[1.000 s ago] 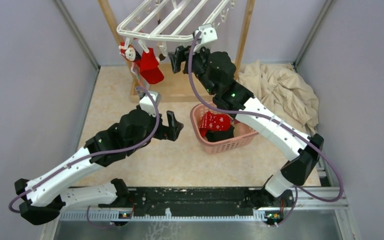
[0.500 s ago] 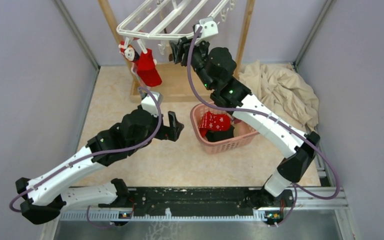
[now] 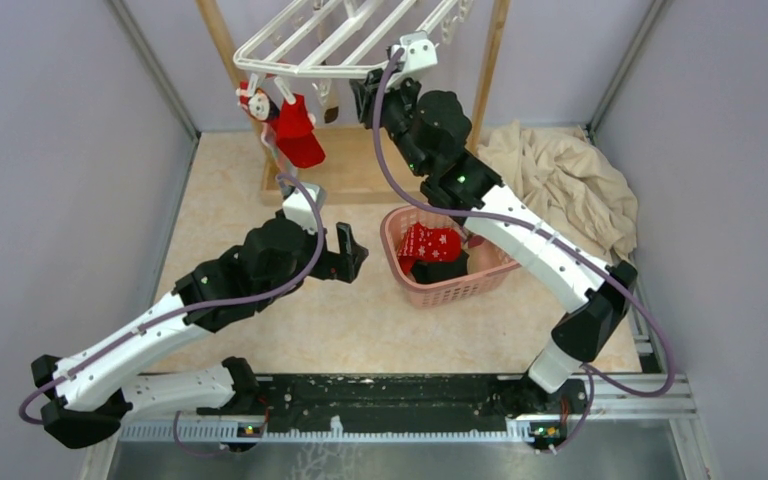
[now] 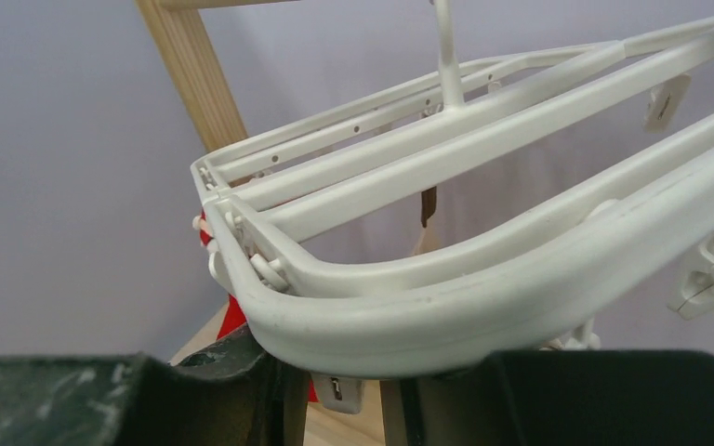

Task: Remove the socks clipped to the hanger
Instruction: Adjust the hanger on the clothesline.

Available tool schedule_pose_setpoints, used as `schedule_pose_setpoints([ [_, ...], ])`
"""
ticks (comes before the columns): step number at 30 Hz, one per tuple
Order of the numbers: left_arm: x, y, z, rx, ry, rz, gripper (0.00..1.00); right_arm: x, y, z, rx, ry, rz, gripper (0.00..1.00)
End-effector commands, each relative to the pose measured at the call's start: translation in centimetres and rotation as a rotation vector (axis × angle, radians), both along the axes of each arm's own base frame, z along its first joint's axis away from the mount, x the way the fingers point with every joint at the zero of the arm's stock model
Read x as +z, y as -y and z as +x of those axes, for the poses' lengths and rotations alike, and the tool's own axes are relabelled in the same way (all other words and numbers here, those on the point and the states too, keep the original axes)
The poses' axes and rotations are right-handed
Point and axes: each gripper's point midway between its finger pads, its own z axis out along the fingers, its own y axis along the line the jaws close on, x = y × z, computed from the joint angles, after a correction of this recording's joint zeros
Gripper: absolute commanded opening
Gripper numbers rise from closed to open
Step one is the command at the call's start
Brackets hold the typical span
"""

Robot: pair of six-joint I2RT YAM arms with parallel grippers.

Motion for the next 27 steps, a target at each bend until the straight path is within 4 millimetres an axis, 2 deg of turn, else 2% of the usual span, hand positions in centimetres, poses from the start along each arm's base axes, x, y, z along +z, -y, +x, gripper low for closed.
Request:
schedule_pose_setpoints([
  [1, 0.6, -0.1, 0.2, 0.004, 0.014, -0.008, 0.99, 3.6, 2.3, 0.2, -0.016, 0.05, 0.104, 0.28],
  [15, 0.7, 0.2, 0.3, 0.003, 0.011, -0.005, 0.99, 2.7, 8.1, 3.1, -0.094, 0.002, 0.168, 0.25],
  [27, 1.0, 0.3, 0.3, 0.0, 0.011, -0.006, 0.99, 2.2, 13.3, 7.2, -0.179, -0.02, 0.174, 0.25],
])
